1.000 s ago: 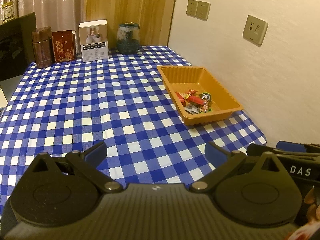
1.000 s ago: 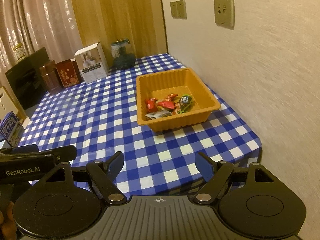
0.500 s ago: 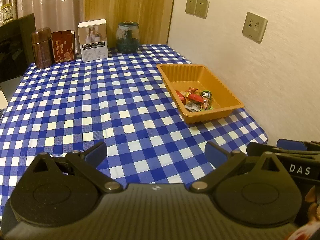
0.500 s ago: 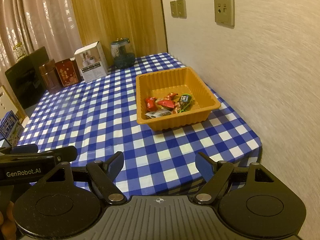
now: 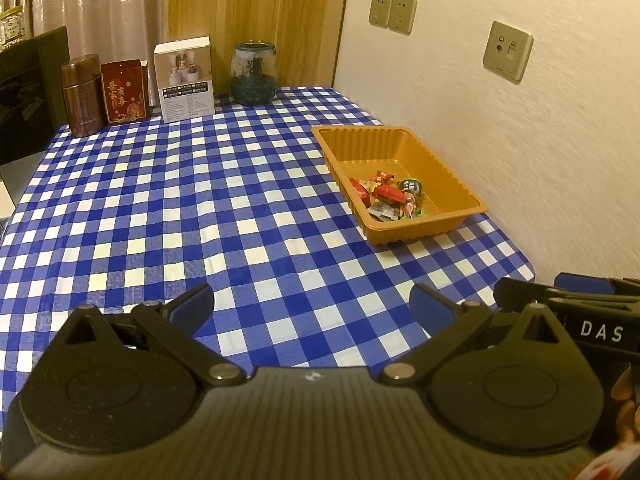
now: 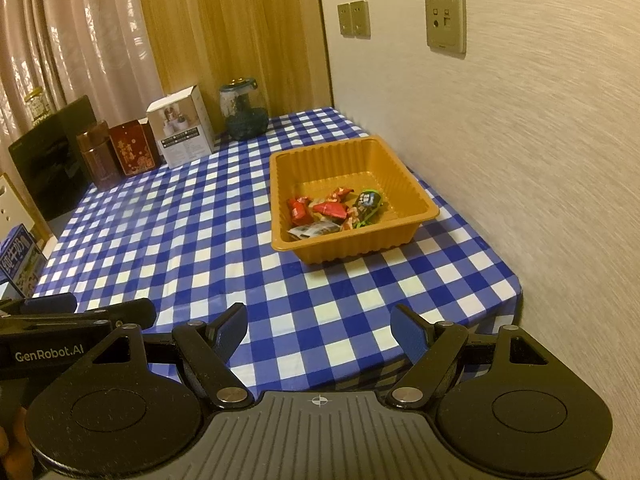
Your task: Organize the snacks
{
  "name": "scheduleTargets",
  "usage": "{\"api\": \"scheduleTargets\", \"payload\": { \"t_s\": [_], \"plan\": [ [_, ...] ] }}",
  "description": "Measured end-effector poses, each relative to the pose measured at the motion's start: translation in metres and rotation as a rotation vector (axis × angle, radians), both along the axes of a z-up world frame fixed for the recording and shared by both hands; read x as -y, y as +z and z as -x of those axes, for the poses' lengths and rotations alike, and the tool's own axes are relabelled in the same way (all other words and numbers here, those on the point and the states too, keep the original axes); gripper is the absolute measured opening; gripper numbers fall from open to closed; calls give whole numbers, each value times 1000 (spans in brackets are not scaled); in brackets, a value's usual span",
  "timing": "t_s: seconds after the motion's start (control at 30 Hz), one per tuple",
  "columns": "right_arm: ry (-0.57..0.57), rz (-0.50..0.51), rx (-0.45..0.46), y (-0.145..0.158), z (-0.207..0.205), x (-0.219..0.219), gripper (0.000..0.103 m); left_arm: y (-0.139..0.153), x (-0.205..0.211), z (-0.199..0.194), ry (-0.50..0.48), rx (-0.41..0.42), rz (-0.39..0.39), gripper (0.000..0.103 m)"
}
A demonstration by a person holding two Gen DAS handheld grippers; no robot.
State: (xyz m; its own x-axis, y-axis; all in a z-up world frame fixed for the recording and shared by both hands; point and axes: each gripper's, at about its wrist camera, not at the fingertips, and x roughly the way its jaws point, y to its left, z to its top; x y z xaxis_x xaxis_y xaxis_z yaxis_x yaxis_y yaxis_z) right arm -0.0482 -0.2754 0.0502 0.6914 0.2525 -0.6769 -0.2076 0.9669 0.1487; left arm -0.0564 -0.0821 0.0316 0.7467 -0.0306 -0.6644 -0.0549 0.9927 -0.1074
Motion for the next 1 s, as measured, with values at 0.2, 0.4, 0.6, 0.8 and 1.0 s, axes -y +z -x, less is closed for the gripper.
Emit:
{"api": "scheduleTargets", "payload": {
  "t_s": [0.2, 0.4, 0.6, 0.8, 1.0],
  "plan": [
    [-1, -1, 0, 0, 0, 0, 78, 0, 1, 0, 1, 0, 1, 103],
    [-4, -1, 3, 1, 0, 0, 78, 0, 1, 0, 1, -1, 1, 103],
    [-5, -3, 5, 2, 1, -2, 78, 0, 0, 0, 0, 0, 0, 103],
    [-5, -4, 5, 2, 1, -2, 78, 0, 0, 0, 1, 0, 0, 103],
    [-6, -4, 5, 2, 1, -2, 78, -2, 0, 1, -1, -2, 0, 103]
  ]
}}
